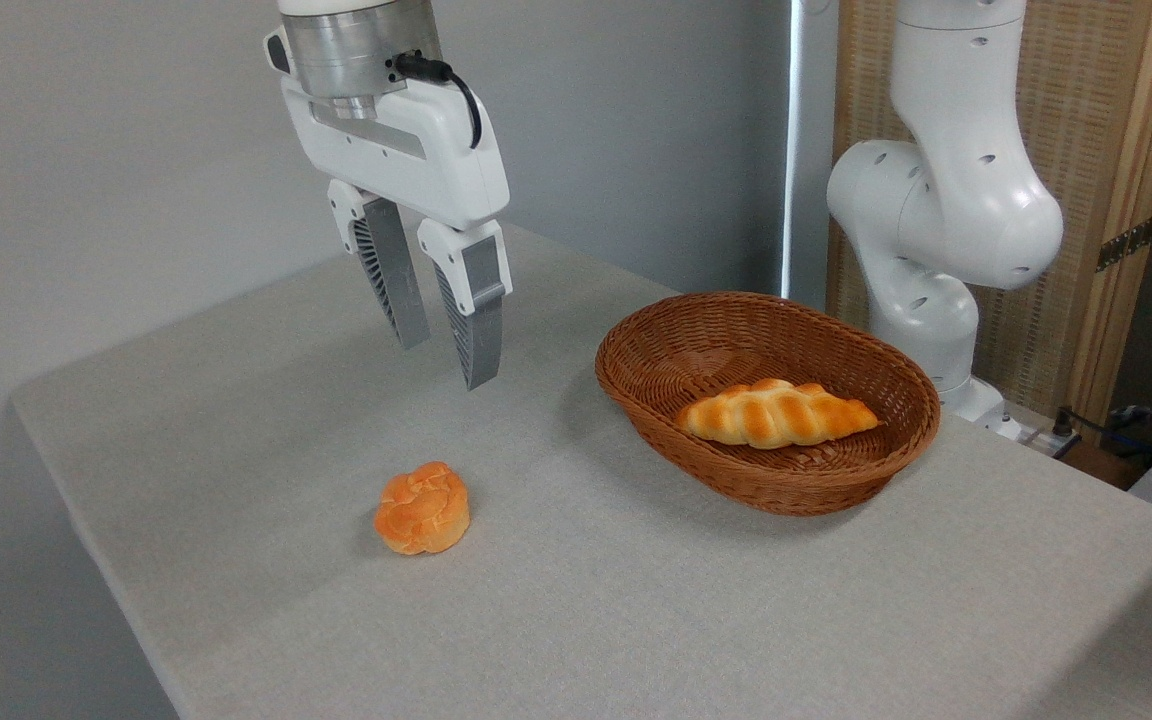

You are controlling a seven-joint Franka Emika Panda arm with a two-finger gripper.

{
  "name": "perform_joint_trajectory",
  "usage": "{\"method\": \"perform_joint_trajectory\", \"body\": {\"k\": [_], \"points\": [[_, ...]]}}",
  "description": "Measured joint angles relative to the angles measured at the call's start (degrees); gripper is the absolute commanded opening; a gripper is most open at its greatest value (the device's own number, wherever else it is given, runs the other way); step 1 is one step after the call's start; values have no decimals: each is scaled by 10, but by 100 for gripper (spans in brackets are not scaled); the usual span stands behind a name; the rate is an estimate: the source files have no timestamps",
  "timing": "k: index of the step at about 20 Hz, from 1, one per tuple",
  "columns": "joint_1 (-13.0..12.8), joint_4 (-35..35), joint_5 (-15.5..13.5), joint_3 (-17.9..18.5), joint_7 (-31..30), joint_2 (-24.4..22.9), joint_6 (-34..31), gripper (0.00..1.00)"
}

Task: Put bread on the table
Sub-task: 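Move the open gripper over the wicker basket toward the braided roll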

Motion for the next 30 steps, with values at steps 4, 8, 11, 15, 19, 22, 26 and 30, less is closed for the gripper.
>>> {"method": "perform_joint_trajectory", "body": {"k": [4,8,11,15,19,22,26,30], "points": [[0,-9,0,0,0,0,0,100],[0,-14,0,0,0,0,0,100],[0,-14,0,0,1,0,0,100],[0,-16,0,0,1,-1,0,100],[-2,-68,0,-2,21,-29,18,100],[-7,-164,0,-2,40,-95,60,100],[-72,-294,1,69,103,-217,68,100],[-204,-377,39,243,161,-340,32,100]]}}
